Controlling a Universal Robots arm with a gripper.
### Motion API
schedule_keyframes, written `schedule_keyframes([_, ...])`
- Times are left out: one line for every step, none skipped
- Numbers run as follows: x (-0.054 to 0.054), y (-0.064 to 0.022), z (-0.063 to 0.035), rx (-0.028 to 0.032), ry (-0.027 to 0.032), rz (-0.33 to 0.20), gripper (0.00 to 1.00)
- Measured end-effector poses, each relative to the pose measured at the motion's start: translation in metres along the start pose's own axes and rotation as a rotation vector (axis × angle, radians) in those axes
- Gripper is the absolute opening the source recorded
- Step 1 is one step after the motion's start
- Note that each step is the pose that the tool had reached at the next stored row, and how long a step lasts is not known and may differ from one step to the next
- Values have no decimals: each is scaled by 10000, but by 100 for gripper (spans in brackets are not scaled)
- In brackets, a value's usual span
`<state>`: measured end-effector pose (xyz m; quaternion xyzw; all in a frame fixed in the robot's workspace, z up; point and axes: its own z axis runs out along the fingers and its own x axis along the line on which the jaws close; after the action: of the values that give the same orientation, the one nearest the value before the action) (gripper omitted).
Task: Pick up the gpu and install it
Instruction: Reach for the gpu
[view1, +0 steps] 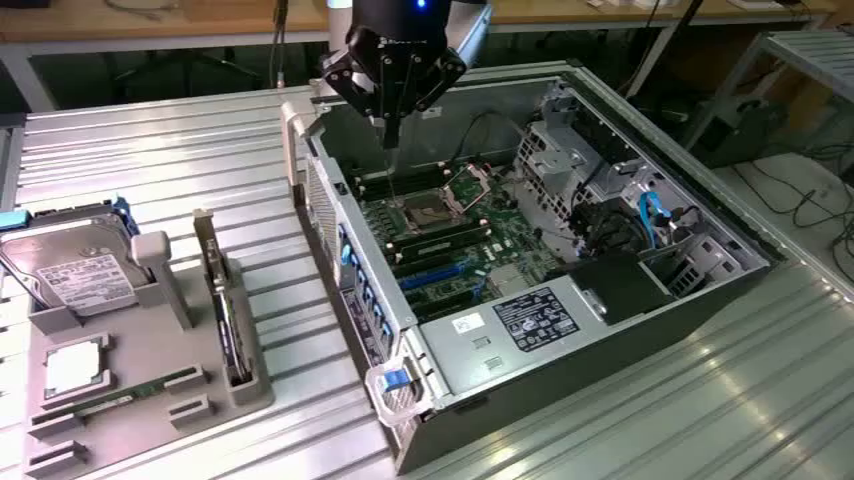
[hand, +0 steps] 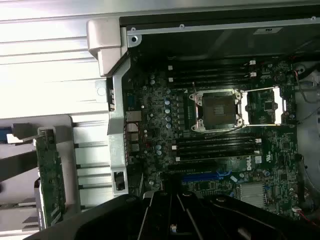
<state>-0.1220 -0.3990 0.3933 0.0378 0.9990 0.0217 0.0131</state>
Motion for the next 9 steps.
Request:
schedule_keyframes([7,-1,-1,1,1,0,11])
schedule_keyframes([18,-2,-1,1,0,1,11])
schedule_keyframes([38,-4,-1,0,0,1,11])
schedule_keyframes([42,-4,-1,0,0,0,11])
schedule_keyframes([45,-4,-2,1,0,0,11])
schedule_keyframes([48,-4,-2,1,1,1,11])
schedule_keyframes([52,-5,-2,1,0,0,11])
schedule_keyframes([58,-6,-2,0,0,1,11])
schedule_keyframes([63,-6,-2,1,0,0,11])
